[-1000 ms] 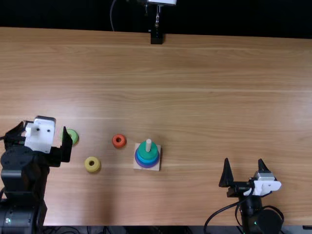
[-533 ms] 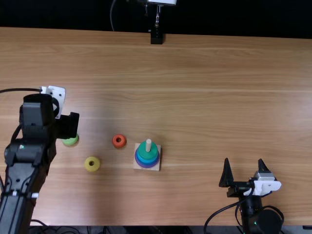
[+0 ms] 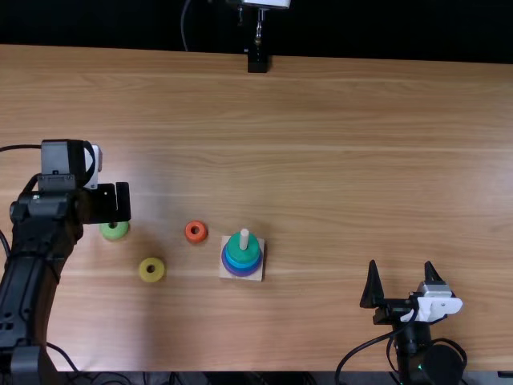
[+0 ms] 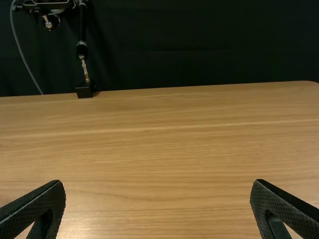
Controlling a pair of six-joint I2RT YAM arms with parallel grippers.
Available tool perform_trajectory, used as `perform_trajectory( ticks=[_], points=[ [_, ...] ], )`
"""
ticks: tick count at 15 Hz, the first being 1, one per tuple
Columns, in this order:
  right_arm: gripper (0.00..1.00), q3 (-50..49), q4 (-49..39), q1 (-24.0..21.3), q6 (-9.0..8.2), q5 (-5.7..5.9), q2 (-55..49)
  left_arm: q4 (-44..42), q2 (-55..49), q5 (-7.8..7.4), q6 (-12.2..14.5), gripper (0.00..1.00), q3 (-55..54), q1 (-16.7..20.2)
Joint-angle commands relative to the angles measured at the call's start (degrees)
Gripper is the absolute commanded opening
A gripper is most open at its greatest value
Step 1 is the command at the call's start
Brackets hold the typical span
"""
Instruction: Build the Hanoi tower: stack the rings onto the peg from bottom to top in this color order: purple, dark blue, light blue, dark green, light green, yellow, orange.
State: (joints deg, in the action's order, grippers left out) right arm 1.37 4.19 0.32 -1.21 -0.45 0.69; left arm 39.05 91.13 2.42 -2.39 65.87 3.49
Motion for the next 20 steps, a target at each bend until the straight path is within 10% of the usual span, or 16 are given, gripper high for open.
perform_trajectory(
  ticks=[1, 9, 12, 20],
  points=[
    [1.0, -0.6, 0.3, -0.2, 0.26, -0.4, -0.7, 1.3, 1.9, 3.7, -0.6, 1.0, 2.3, 0.2],
    [1.0, -0.6, 0.3, -0.2, 0.26, -0.4, -0.7, 0.7, 8.0, 2.44, -0.6, 1.0, 1.8, -1.0],
    [1.0, -0.6, 0.3, -0.2, 0.26, -0.4, -0.7, 0.7, 8.1, -5.26, -0.6, 1.0, 1.5, -1.5],
    [1.0, -0.6, 0.3, -0.2, 0.26, -0.4, -0.7, 1.2, 11.3, -4.52, -0.5, 1.0, -0.5, -1.6]
  ],
)
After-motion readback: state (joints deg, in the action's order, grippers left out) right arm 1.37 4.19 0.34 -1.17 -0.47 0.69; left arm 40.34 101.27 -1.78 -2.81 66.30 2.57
